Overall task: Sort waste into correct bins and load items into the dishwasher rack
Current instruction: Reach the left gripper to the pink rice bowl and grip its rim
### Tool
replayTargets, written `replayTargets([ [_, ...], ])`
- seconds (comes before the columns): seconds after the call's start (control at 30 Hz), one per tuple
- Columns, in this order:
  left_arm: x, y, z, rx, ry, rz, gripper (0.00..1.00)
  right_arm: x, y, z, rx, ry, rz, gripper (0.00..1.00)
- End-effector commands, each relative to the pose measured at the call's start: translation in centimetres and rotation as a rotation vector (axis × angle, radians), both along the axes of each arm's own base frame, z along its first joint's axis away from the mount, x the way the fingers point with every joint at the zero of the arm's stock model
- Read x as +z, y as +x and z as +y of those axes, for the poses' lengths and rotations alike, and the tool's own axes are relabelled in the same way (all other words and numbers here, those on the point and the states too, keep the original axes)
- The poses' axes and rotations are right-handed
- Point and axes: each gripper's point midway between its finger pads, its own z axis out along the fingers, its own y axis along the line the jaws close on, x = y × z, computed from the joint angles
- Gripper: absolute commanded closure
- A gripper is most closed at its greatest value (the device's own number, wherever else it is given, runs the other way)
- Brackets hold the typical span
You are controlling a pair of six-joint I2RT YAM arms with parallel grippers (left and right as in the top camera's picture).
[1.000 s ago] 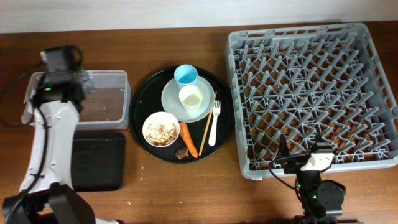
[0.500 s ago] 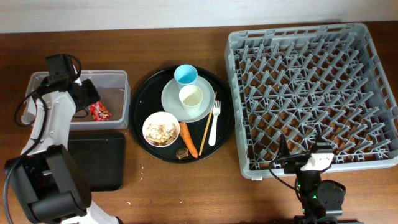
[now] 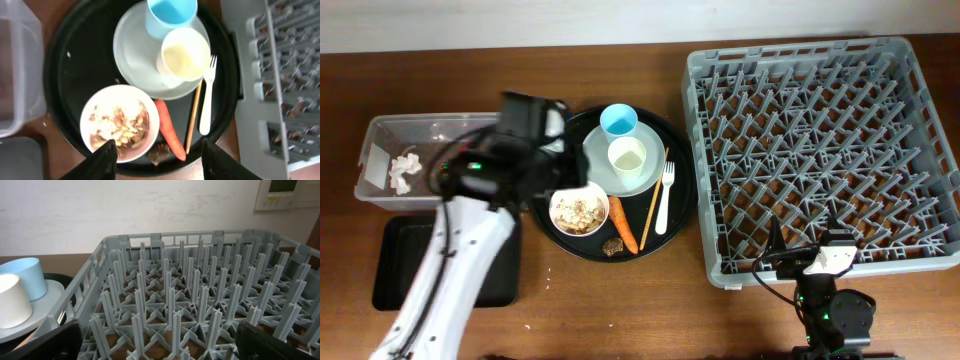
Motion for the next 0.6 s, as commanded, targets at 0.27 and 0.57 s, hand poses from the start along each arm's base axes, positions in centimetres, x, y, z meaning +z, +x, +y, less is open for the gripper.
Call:
replayTargets([
  [0.27,-5.1,-1.5,-4.9,-0.016,0.139,0.113,0.99,-0.3,0.0,-0.3,-0.015,-0.009,0.004,0.01],
  [0.57,-8.6,-1.0,-4.8,-0.01,0.274,0.158,0.78,-0.3,0.0,-0.3,-0.015,-0.008,0.004,0.01],
])
